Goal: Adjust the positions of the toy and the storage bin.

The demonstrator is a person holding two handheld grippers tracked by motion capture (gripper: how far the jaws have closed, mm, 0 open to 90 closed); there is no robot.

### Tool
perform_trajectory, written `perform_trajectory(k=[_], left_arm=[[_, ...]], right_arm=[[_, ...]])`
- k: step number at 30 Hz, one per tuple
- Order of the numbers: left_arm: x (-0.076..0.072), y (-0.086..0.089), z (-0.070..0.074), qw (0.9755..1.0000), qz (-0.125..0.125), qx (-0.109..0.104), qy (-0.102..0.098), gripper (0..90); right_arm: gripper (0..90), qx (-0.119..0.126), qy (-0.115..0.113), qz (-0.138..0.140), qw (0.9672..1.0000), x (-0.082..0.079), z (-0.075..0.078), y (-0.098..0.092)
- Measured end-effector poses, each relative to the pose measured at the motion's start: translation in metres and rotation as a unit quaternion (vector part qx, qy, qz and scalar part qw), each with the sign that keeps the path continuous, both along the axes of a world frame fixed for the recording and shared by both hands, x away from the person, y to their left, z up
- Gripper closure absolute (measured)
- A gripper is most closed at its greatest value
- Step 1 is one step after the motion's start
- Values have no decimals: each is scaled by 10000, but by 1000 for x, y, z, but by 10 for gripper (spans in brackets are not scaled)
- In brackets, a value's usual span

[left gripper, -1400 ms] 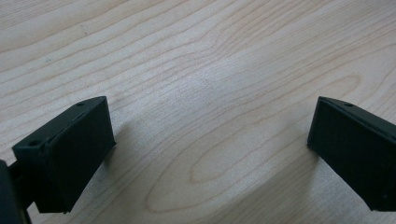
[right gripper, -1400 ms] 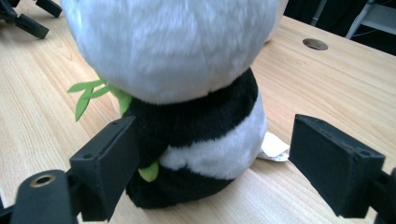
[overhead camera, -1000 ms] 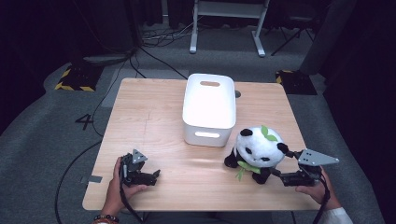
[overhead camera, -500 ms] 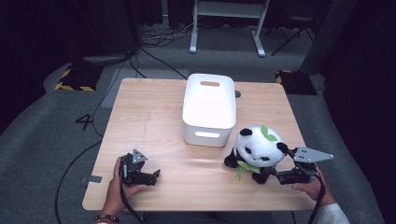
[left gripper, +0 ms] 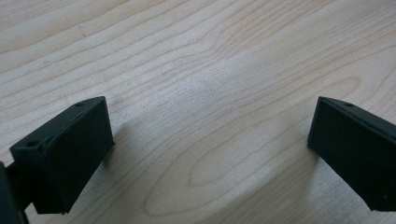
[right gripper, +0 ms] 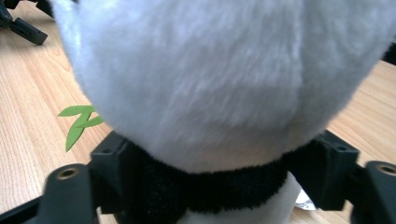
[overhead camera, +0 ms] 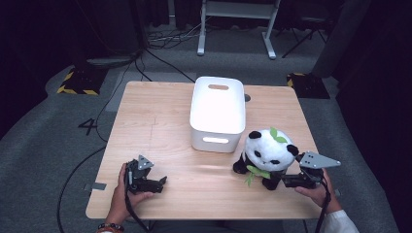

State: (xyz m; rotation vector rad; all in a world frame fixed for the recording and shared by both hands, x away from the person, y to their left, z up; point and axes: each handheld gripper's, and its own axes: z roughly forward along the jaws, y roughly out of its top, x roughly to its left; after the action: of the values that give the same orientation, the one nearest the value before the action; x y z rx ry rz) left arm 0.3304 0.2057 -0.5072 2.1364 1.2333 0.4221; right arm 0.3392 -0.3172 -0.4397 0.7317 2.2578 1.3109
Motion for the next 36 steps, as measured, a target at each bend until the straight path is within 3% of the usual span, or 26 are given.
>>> perform_trajectory(k=[4,11,20,28,36], left_arm=[[0,0,0,10000,0,-1,-1,2],[0,0,0,10000,0,-1,0,2],[0,0,0,10000,0,-1,-1,2],[1,-1,0,10000,-13,-2,-5,2],[2,-4,0,10000,-38,-6,-12,3]], right_arm=[[354,52,-15,-72,10000,-1,1,-2],[396,77,-68,-184,9998,0,0,-3],[407,103,-125,-807,9966,6,-1,-11],[406,201,-96,-1422,9896,17,-2,-15],[405,201,-136,-1789,9836,33,-3,-10]])
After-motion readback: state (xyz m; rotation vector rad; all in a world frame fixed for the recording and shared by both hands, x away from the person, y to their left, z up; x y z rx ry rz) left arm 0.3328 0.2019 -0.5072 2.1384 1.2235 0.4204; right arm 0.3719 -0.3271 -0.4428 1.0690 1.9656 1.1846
